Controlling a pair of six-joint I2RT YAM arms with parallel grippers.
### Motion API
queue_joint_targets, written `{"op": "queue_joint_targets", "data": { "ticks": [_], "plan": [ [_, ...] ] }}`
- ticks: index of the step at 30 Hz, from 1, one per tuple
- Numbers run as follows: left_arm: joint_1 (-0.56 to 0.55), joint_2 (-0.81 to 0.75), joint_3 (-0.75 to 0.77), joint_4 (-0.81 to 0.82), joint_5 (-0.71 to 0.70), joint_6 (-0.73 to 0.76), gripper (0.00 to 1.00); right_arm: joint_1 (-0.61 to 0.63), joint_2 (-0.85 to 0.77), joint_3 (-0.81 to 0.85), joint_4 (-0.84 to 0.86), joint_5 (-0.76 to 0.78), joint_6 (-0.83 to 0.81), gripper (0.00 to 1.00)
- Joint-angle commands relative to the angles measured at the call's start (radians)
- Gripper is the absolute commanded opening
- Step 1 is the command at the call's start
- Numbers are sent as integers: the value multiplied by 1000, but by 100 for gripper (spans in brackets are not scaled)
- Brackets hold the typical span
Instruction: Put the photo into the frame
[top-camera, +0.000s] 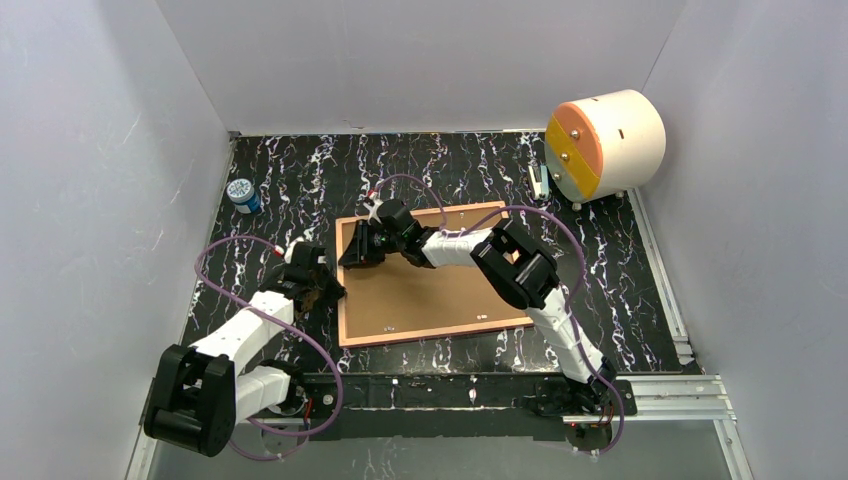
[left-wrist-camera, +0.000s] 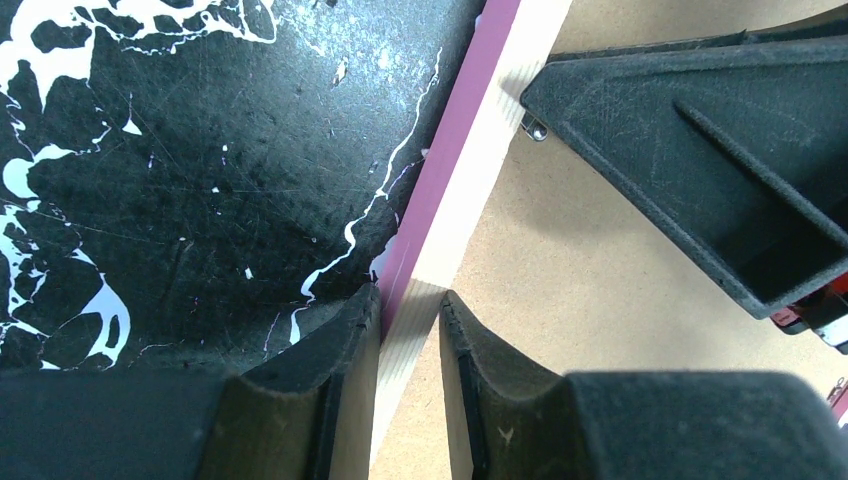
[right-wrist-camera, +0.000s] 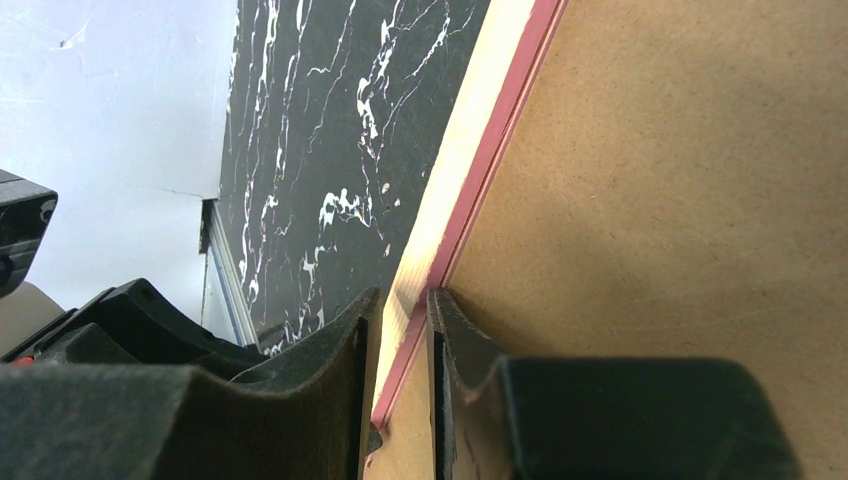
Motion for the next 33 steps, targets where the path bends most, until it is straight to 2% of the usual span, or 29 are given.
{"op": "queue_joint_targets", "data": {
  "ticks": [1, 5, 9, 13, 16, 19, 26, 29, 33],
  "plan": [
    [11, 10, -19, -36, 0, 2, 20, 4, 22, 53, -155, 0, -56, 33],
    [15, 6, 30, -97, -8, 34, 25, -42, -36, 107, -203, -10, -83, 38],
    [15, 3, 133, -244, -68, 97, 37, -88, -143, 118, -280, 40, -133, 44],
    [14, -26, 218, -370, -111, 142, 51, -139, -298, 35, -317, 98, -140, 47],
    [13, -67, 258, -416, -85, 150, 57, -168, -425, -80, -359, 161, -141, 50],
    [12, -90, 274, -432, 12, 168, 58, -180, -561, -204, -414, 264, -148, 54],
    [6, -154, 251, -502, 64, 179, 61, -189, -742, -400, -483, 259, -140, 58],
    [-2, -155, 230, -499, 153, 180, 64, -192, -817, -488, -514, 311, -133, 59],
    [-58, -172, 190, -486, 190, 140, 64, -212, -914, -561, -584, 373, -142, 60]
  ]
}}
